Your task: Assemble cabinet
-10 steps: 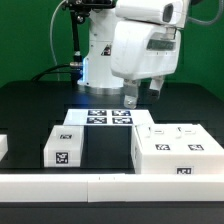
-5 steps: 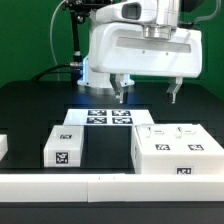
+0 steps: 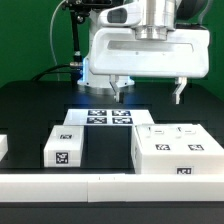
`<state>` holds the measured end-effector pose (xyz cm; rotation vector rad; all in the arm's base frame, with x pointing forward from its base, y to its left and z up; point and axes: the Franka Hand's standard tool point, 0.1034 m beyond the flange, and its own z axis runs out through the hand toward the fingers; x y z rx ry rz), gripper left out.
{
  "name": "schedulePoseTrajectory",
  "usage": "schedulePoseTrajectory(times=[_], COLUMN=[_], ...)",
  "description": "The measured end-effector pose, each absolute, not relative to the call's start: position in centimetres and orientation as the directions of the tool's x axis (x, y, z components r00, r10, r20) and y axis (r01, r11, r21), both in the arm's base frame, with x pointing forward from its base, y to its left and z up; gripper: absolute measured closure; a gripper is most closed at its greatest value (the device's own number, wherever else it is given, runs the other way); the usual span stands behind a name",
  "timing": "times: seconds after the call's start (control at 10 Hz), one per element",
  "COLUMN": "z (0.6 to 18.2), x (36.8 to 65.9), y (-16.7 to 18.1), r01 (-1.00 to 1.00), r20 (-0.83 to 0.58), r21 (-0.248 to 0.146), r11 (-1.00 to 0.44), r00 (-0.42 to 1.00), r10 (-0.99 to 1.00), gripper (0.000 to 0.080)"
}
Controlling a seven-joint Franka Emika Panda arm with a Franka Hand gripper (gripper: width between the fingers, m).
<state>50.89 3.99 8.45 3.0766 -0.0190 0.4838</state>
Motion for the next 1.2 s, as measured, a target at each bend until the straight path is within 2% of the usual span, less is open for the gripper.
schedulePoseTrajectory(times=[0.2, 0.3, 0.4, 0.5, 0.6, 0.7, 1.0, 1.2], z=[7.8, 7.1, 5.2, 5.3, 4.4, 1.9, 2.3, 3.0], x=[50.4, 50.3, 49.0, 49.0, 48.5, 46.9, 49.0, 50.7], y=[4.9, 4.7, 4.4, 4.3, 4.2, 4.8, 7.4, 7.9], r01=[0.007, 0.032, 0.030, 0.035, 0.039, 0.033, 0.037, 0.044], r20=[0.407, 0.498, 0.434, 0.447, 0.458, 0.350, 0.363, 0.383], r21=[0.028, 0.050, 0.057, 0.062, 0.071, 0.065, 0.040, 0.034], r11=[-1.000, -0.998, -0.998, -0.997, -0.997, -0.997, -0.999, -0.998], r00=[0.913, 0.866, 0.899, 0.893, 0.886, 0.935, 0.931, 0.922], r10=[0.018, 0.052, 0.051, 0.059, 0.067, 0.054, 0.049, 0.054], gripper=[0.0004, 0.0004, 0.0004, 0.0004, 0.0004, 0.0004, 0.0004, 0.0004])
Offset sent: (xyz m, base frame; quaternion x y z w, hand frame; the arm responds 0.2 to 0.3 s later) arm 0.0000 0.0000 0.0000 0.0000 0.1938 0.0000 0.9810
